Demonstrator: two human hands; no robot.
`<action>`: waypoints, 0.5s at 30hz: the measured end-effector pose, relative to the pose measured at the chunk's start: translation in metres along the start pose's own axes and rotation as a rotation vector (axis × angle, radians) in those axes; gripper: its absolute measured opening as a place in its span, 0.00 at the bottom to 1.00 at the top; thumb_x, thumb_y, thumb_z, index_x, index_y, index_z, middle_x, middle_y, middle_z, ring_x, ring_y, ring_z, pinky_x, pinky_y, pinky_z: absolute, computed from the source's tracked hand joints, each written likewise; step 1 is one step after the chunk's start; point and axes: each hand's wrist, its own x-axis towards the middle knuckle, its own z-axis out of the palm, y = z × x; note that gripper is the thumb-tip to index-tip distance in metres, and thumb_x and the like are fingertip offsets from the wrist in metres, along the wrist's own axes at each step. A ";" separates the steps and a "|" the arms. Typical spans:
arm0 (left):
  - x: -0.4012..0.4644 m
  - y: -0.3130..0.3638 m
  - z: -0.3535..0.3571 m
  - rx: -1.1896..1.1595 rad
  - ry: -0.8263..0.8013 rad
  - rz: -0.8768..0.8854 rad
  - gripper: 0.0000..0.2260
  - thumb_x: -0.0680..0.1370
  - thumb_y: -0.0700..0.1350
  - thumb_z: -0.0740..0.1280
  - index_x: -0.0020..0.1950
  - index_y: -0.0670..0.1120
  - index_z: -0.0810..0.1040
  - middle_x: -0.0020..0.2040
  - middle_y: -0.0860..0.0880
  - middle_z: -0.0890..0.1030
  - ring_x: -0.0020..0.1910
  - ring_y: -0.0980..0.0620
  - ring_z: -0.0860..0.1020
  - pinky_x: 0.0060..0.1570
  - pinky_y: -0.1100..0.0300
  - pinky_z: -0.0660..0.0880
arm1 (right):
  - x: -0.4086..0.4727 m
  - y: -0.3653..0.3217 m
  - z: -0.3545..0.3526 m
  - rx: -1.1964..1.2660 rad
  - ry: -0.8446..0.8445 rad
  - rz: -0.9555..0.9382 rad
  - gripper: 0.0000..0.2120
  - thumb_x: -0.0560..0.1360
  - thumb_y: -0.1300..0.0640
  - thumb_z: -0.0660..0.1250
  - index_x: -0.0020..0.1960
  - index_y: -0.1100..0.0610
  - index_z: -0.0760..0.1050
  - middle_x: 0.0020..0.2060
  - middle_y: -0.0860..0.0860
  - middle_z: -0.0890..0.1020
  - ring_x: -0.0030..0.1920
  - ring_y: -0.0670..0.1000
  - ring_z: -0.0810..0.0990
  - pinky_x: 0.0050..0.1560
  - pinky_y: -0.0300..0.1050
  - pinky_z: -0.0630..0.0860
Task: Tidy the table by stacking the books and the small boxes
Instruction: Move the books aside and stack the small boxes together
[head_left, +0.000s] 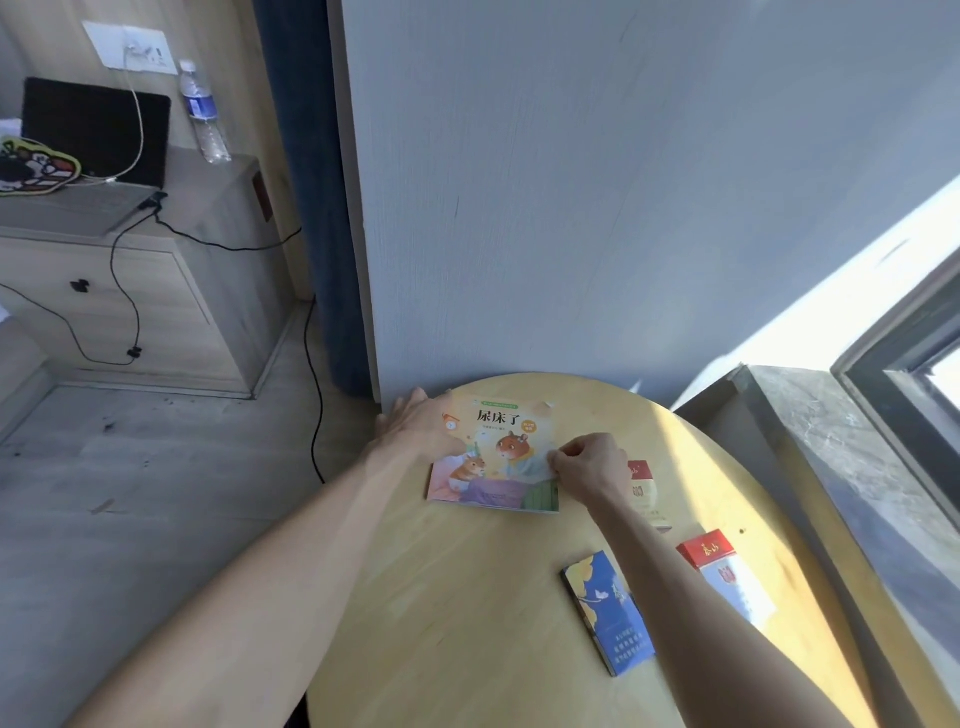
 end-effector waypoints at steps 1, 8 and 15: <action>0.000 -0.001 0.000 0.004 -0.008 0.000 0.34 0.72 0.54 0.70 0.77 0.58 0.63 0.61 0.46 0.68 0.68 0.42 0.67 0.64 0.43 0.66 | 0.000 0.000 0.000 0.000 0.002 0.001 0.08 0.73 0.50 0.71 0.44 0.53 0.85 0.42 0.54 0.85 0.42 0.57 0.83 0.40 0.48 0.79; 0.005 -0.006 0.000 0.012 -0.073 -0.008 0.34 0.72 0.55 0.66 0.77 0.62 0.59 0.62 0.46 0.67 0.70 0.41 0.65 0.64 0.43 0.67 | 0.002 0.002 0.004 -0.015 0.026 0.002 0.08 0.73 0.49 0.72 0.43 0.53 0.84 0.43 0.54 0.85 0.42 0.56 0.83 0.42 0.52 0.82; -0.003 -0.020 0.012 -0.070 0.096 0.080 0.26 0.78 0.45 0.69 0.75 0.59 0.72 0.55 0.48 0.69 0.65 0.44 0.71 0.64 0.46 0.73 | 0.000 0.002 0.006 -0.030 0.050 -0.027 0.07 0.74 0.50 0.71 0.42 0.52 0.83 0.42 0.53 0.85 0.42 0.57 0.83 0.42 0.53 0.82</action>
